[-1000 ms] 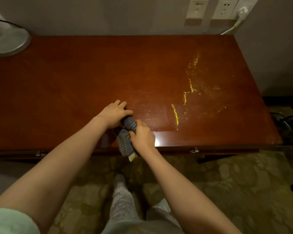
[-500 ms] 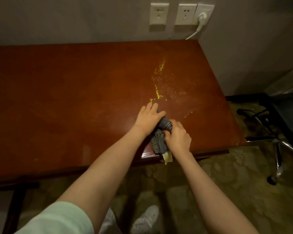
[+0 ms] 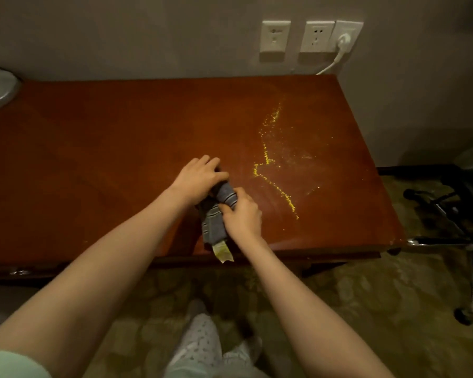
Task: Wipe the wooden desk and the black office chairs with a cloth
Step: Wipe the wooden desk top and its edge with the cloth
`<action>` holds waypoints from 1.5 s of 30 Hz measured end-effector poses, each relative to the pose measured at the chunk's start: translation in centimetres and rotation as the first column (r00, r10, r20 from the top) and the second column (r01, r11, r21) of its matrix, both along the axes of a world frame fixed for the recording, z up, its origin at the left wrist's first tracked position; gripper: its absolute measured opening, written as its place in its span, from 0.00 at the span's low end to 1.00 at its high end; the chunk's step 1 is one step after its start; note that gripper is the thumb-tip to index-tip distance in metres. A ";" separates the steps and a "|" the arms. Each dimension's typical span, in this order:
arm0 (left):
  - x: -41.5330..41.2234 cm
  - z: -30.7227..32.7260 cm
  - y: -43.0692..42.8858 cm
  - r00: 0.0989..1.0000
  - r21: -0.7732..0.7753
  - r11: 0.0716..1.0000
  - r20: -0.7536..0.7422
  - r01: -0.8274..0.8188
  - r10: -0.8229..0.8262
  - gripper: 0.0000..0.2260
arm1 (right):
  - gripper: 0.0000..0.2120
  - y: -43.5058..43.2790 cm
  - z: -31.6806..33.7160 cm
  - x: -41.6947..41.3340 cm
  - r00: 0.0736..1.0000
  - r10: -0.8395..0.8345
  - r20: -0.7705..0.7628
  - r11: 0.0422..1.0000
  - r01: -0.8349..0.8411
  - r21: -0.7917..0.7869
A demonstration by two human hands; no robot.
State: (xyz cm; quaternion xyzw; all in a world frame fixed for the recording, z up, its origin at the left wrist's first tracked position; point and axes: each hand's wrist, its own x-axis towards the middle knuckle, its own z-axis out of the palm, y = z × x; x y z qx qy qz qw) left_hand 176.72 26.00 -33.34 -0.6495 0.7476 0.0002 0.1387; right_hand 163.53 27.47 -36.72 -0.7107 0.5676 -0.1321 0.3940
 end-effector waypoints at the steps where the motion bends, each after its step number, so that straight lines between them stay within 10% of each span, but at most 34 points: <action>1: 1.2 0.0 0.6 1.000 0.017 1.000 0.015 -0.016 0.016 0.18 | 0.16 0.5 -0.1 1.3 1.000 0.025 0.005 0.999 -0.026 0.024; 19: 6.0 -4.1 -2.4 0.996 0.072 0.994 -0.029 -0.082 0.084 0.16 | 0.20 -1.9 -2.2 7.2 0.966 0.145 -0.215 0.986 -0.158 -0.043; 45: -22.7 -5.0 -21.7 0.975 -0.065 0.979 -0.104 0.192 -0.198 0.18 | 0.17 -18.5 -2.6 -20.1 0.923 -0.234 -0.304 0.969 0.197 -0.145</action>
